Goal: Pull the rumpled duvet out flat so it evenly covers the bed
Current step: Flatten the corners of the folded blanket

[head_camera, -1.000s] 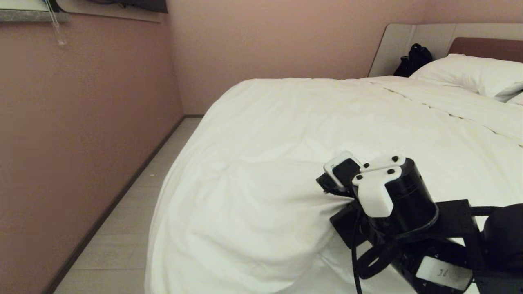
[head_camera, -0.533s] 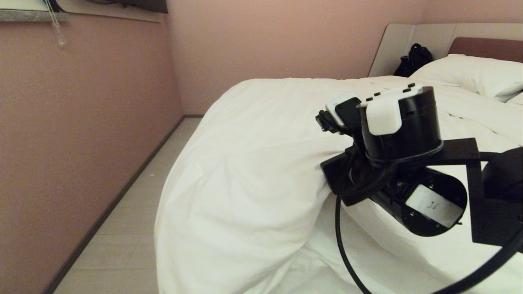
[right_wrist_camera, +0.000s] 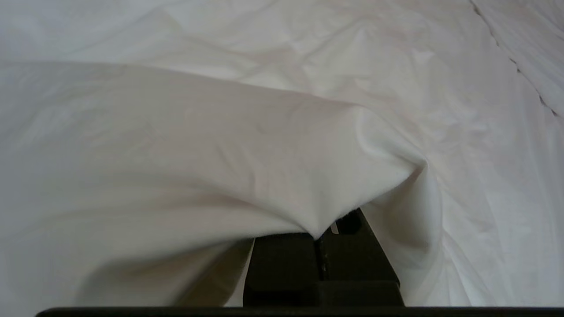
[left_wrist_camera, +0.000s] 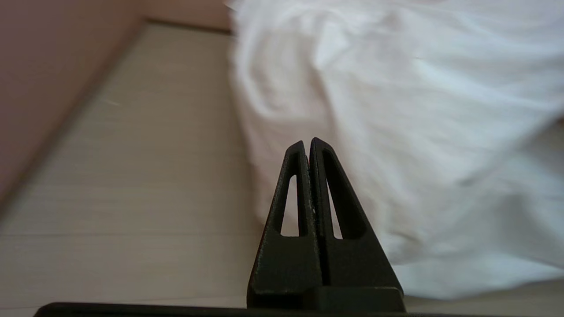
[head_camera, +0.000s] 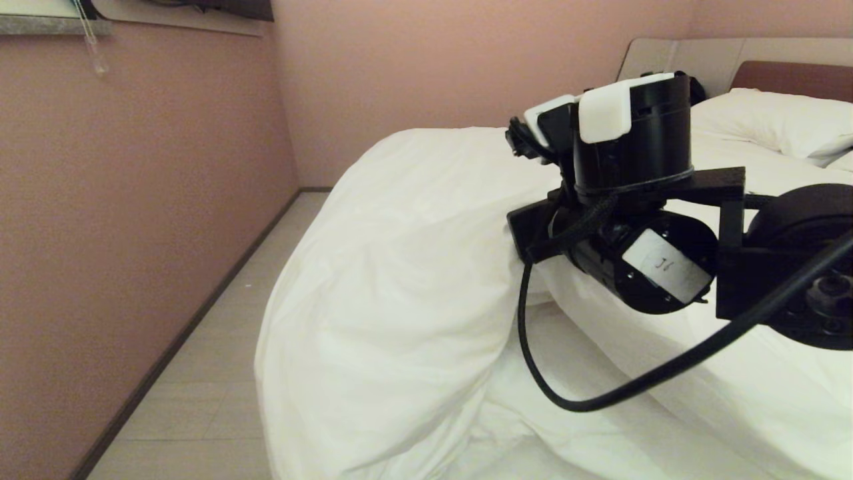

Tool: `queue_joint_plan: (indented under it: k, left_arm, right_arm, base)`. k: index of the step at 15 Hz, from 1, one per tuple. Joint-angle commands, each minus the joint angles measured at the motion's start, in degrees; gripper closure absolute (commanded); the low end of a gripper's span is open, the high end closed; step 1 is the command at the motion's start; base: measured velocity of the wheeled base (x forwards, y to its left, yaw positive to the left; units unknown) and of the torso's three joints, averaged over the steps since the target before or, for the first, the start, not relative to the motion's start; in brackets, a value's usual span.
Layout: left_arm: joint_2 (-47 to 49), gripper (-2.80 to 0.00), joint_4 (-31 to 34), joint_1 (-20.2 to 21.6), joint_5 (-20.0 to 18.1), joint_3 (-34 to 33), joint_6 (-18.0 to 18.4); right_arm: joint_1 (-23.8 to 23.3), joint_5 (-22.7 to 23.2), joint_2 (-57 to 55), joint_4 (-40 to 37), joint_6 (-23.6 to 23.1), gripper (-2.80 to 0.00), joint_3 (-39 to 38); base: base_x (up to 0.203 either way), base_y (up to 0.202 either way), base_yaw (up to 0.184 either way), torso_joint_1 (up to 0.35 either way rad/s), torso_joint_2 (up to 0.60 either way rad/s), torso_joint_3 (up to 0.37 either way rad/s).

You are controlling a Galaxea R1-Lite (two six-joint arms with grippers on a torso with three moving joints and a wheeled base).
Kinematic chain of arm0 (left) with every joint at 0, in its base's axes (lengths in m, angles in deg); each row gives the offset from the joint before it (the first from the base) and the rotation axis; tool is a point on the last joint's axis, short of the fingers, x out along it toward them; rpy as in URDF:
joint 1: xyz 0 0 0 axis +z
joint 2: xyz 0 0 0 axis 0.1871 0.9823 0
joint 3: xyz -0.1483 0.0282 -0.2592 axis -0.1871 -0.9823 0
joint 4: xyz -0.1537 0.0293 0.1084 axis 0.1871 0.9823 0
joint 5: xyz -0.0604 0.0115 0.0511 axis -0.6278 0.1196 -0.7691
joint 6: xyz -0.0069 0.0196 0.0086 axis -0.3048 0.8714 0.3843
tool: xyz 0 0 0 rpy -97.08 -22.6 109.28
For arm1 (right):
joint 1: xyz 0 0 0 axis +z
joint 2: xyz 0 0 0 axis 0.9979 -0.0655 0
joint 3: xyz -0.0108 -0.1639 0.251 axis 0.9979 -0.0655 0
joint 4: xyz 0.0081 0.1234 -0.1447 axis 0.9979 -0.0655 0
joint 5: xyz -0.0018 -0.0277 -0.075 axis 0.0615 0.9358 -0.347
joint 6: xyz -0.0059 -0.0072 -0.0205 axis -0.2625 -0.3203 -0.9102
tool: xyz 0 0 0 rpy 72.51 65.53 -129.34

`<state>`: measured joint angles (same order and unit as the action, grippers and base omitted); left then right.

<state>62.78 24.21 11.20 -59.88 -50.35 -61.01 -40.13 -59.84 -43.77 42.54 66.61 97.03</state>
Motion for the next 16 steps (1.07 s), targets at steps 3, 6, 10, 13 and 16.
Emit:
queue_joint_plan:
  k: [3,6,10,13,16]
  left_arm:
    - [13.0,0.0,0.0,0.0,-8.7,1.5,-6.6]
    - [24.2,0.0,-1.6,0.0,-13.3,1.9,-7.3]
    - [43.2,0.0,-8.1,0.0,-14.6,4.0,-7.2]
    - [54.6,0.0,-14.6,-0.2,-15.1,5.2,-6.7]
    - [61.8,0.0,-16.7,-2.9,-15.7,5.6,-1.3]
  right_arm:
    - [-3.2,0.1,-2.3,0.6,0.4,0.0,3.9]
    - [-6.3,2.1,-4.3,0.6,1.3,0.0,7.2]
    - [-8.1,3.2,-6.5,0.6,3.9,0.0,10.2]
    - [-8.1,3.3,-7.0,0.6,3.9,0.0,10.3]
    - [-9.1,3.3,-9.2,0.6,5.3,0.0,11.6]
  base:
    - [0.0,0.0,0.0,0.0,0.0,0.0]
    - [0.0,0.0,0.0,0.0,0.0,0.0]
    - [0.0,0.0,0.0,0.0,0.0,0.0]
    - [0.0,0.0,0.0,0.0,0.0,0.0]
    - [0.0,0.0,0.0,0.0,0.0,0.0]
